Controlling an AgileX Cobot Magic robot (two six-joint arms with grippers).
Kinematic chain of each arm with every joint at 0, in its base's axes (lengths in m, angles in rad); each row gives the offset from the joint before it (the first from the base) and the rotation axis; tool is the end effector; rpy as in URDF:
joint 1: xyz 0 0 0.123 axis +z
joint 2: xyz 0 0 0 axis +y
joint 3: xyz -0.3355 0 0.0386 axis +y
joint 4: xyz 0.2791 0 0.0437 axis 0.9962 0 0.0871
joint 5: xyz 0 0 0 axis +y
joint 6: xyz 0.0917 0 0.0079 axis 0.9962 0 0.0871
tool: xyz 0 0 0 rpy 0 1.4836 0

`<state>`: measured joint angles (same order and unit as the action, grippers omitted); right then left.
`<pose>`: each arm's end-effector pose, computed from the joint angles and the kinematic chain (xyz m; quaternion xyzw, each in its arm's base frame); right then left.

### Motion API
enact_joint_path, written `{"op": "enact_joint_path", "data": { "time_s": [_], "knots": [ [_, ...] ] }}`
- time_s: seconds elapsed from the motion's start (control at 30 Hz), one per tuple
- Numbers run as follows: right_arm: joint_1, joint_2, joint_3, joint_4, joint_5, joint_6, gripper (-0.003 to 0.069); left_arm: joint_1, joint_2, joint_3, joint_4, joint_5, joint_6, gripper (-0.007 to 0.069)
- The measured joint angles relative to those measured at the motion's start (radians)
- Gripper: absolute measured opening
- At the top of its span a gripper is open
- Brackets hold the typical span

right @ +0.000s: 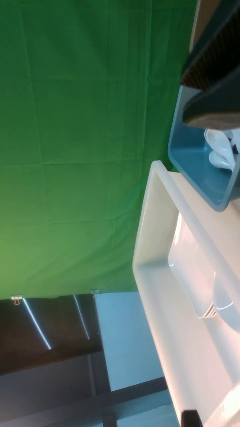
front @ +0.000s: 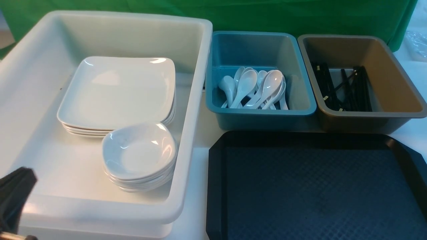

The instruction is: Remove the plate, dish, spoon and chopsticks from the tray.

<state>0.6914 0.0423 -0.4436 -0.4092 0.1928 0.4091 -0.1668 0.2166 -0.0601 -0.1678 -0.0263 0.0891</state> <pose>-0.0004 -0.0095 0.3530 -0.1685 0.5647 0.2551 0.7666 0.0544 -0.0088 0.2284 0.0303 0.7216 -0.0831 0.6866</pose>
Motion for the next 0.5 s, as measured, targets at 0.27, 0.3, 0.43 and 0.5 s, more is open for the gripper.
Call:
{"op": "enact_joint_path", "data": {
  "time_s": [0.27, 0.3, 0.43, 0.5],
  "knots": [
    [0.000, 0.000, 0.000, 0.000, 0.000, 0.000, 0.0158, 0.146, -0.202, 0.066, 0.079, 0.098, -0.013, 0.0004],
    [0.000, 0.000, 0.000, 0.000, 0.000, 0.000, 0.0160, 0.148, -0.210, 0.066, 0.092, 0.119, -0.010, 0.0004],
    [0.000, 0.000, 0.000, 0.000, 0.000, 0.000, 0.0165, 0.148, -0.217, 0.066, 0.109, 0.198, 0.015, 0.0004],
    [0.000, 0.000, 0.000, 0.000, 0.000, 0.000, 0.0169, 0.148, -0.217, 0.066, 0.109, 0.231, 0.019, 0.0004]
  ]
}}
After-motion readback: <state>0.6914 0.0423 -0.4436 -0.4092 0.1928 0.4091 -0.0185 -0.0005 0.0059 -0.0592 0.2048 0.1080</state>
